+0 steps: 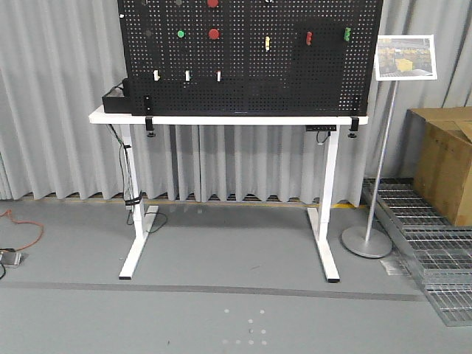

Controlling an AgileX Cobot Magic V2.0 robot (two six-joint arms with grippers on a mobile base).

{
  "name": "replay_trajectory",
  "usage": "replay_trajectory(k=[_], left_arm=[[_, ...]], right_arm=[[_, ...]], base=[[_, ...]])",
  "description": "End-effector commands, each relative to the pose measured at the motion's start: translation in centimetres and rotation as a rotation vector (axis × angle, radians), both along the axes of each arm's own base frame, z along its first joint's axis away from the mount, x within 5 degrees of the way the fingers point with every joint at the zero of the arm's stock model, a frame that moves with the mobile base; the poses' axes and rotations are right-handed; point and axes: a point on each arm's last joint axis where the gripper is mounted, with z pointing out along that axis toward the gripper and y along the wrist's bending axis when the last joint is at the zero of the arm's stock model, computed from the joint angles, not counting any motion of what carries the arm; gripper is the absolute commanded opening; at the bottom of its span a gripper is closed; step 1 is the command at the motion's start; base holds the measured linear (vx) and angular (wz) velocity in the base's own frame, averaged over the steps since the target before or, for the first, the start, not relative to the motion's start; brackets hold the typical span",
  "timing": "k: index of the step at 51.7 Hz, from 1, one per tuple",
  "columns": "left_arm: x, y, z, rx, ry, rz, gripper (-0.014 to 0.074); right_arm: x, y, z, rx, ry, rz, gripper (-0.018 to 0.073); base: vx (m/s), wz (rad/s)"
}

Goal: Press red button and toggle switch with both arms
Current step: 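Drive the base forward up to the black pegboard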

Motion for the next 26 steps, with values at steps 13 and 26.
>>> replay_trajectory(k=[13, 26], left_arm=[[0.02, 0.07, -0.29, -0.020, -0.066, 0.009, 0.0001], [0.02, 0.07, -0.29, -0.020, -0.066, 0.009, 0.0001]], right_arm=[[-0.05, 0.00, 0.44, -0.021, -0.083, -0.003, -0.0003], [-0.05, 0.00, 0.44, -0.021, -0.083, -0.003, -0.0003]], base=[[0.05, 0.00], [0.20, -0.02]])
